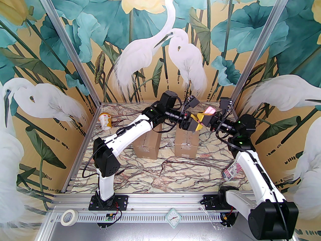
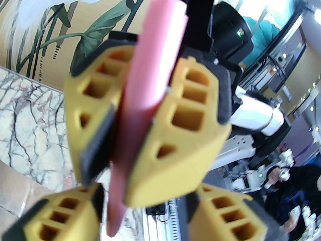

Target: Unpack the express box

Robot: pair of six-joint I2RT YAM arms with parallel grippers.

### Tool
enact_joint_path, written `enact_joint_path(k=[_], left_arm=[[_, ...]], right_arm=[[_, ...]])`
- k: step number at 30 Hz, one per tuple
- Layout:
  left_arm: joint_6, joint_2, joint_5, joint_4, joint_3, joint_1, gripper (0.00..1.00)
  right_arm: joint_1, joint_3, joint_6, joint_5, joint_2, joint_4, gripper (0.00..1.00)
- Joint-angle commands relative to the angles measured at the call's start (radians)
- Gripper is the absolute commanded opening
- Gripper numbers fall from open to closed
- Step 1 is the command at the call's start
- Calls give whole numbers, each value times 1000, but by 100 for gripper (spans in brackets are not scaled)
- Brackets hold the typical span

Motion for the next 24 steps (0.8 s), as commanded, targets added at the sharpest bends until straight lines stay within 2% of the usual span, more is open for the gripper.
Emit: enact_joint_path(k=[1,6,10,14,19,24], left_arm=[[24,-113,-159,33,-82,33,77],[5,-266,-375,63,-259,112,88],[-24,-391,-533,35,-378,187,94],[-94,-506,-667,-89,-481,294,99],[-157,-626,-673,-221,-636,439,99],[-176,-676,-618,-242,-772,497,99]], right_arm=[[-11,-5,-95,77,-49,-75,12],[-13,14,-184,180,-92,-223,11],[-12,12,-161,267,-111,-239,11],[27,18,-151,455,-145,-306,11],[129,47,-196,689,-178,-402,11],[243,106,-194,841,-144,-421,11]])
